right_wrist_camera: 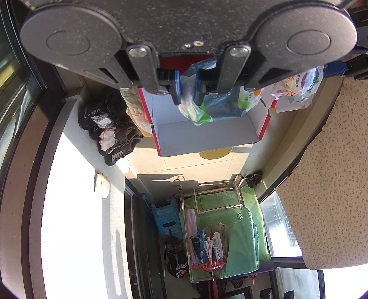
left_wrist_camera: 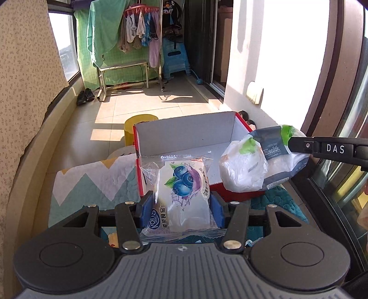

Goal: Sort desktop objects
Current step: 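Carry both held packets up and over into the red shoebox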

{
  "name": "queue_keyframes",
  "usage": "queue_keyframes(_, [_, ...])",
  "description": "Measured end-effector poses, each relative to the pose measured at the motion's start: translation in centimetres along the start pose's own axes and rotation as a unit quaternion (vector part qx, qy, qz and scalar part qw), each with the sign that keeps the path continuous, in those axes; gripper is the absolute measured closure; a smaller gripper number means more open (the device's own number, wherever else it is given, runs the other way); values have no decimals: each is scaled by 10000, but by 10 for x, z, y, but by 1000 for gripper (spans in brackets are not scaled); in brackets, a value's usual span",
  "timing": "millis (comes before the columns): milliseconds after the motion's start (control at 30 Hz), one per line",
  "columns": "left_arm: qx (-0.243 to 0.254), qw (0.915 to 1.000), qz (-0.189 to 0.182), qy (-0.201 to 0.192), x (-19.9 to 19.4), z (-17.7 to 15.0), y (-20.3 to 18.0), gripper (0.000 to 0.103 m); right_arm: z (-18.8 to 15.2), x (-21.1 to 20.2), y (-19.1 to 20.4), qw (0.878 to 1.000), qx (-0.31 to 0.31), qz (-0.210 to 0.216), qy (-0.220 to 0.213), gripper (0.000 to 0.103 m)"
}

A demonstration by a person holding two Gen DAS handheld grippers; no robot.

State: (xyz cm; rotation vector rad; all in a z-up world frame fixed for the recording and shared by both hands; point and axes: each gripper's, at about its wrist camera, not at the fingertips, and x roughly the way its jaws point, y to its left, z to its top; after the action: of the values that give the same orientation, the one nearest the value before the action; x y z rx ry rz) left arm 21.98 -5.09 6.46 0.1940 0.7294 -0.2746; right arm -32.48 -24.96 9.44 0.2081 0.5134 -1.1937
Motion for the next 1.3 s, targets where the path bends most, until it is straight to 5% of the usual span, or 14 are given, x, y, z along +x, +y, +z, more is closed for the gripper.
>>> queue_keyframes(533, [304,9993,-63,230,61,52,4,53,34,51,-1,9993,-190,-284,160,92])
queue_keyframes(1300, [909,9875,-239,1265,190,60,-2,52,33,143,6,9930,-597,-635,801,92])
